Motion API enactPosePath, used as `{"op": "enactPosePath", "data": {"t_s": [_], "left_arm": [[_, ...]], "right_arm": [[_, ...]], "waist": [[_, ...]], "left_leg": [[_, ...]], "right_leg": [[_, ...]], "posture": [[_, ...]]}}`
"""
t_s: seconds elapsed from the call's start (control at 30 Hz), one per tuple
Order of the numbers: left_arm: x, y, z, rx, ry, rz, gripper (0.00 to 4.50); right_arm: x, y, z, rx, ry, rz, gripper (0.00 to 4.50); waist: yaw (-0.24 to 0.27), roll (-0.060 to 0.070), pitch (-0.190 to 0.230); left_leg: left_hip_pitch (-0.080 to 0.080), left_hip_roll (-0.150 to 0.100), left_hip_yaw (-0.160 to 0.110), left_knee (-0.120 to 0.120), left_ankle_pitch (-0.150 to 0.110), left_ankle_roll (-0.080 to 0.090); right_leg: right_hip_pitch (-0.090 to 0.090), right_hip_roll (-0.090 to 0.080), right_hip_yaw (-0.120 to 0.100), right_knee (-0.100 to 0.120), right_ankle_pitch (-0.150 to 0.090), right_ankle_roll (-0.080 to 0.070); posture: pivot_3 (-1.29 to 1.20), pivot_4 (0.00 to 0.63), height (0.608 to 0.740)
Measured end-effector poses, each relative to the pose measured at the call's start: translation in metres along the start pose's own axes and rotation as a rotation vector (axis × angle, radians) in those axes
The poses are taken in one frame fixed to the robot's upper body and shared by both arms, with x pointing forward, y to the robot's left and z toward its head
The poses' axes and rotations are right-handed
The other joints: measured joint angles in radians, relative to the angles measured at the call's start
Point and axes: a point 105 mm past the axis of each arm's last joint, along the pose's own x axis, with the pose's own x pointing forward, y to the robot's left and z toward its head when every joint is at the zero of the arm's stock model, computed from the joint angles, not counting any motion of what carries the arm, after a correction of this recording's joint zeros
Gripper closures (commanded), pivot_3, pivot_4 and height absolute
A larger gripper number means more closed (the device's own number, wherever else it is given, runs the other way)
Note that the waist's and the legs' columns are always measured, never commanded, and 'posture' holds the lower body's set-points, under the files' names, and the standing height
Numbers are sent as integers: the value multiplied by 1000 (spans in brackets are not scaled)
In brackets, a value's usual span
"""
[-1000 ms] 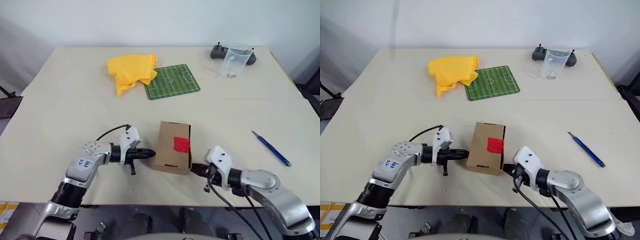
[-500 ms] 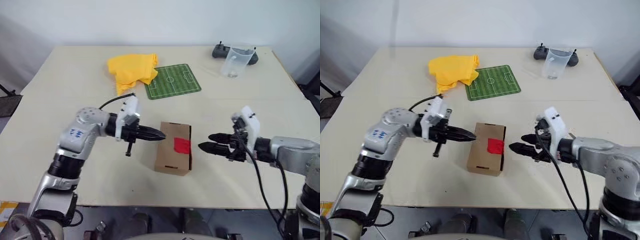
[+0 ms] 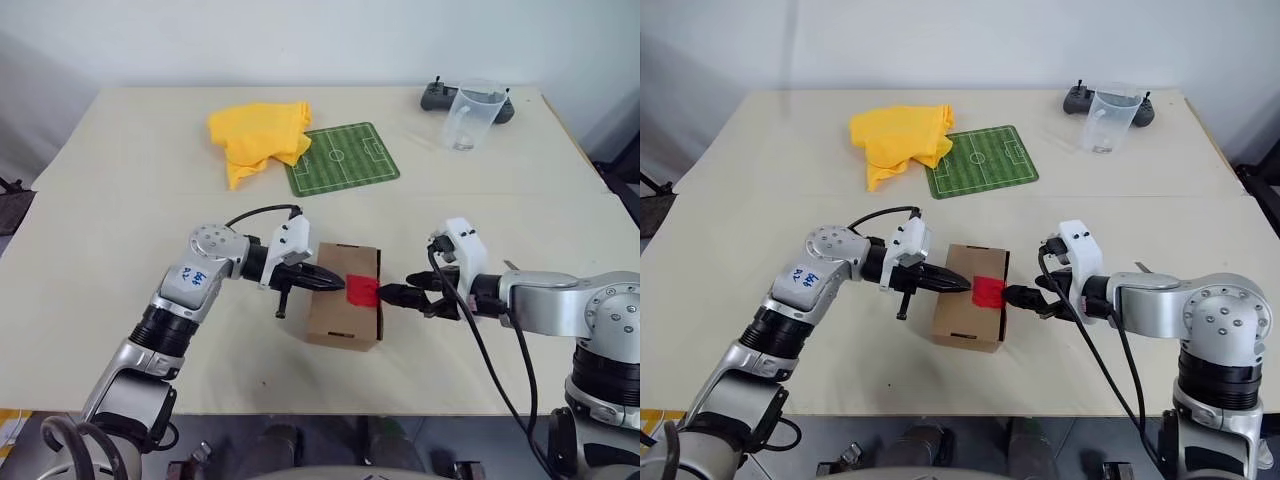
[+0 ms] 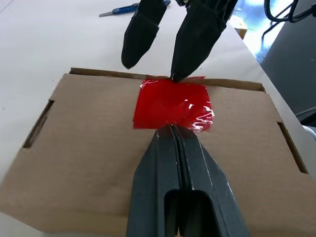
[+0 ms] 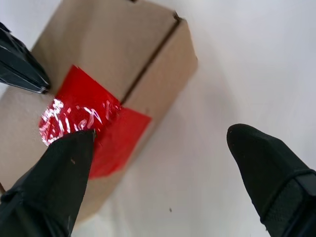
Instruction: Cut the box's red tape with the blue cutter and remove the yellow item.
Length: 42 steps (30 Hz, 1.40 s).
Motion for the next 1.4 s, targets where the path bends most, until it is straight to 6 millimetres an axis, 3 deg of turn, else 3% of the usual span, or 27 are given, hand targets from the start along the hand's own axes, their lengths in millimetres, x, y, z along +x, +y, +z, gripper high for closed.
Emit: {"op": "enactPosePath", "data": {"t_s": [0.3, 0.67, 1.23, 1.4], "left_arm": [[3, 0, 0, 16, -3, 7, 4500], [15, -2, -2, 49, -9, -8, 4500], [22, -2, -3, 62, -11, -17, 4500], [23, -2, -4, 59, 0, -15, 4500]], "right_arm": [[-3, -3, -2, -7, 21, -43, 7], [15, 0, 8, -24, 72, -77, 7], [4, -18, 8, -54, 161, -140, 7], [5, -26, 2, -75, 154, -196, 7]], "waist": [[6, 0, 0], [-7, -1, -1], [11, -2, -2], [10, -4, -4]], "left_leg": [[0, 0, 0, 1, 0, 0], [3, 1, 1, 1, 2, -1], [3, -6, -1, 2, 5, 4], [7, -7, -5, 1, 5, 5]], "right_leg": [[0, 0, 0, 1, 0, 0], [1, 0, 1, 0, 1, 0], [5, -6, 0, -3, 3, 3], [14, -7, 0, -7, 3, 3]], "posture": [[0, 150, 740], [0, 150, 740], [0, 150, 740], [0, 150, 740]]}}
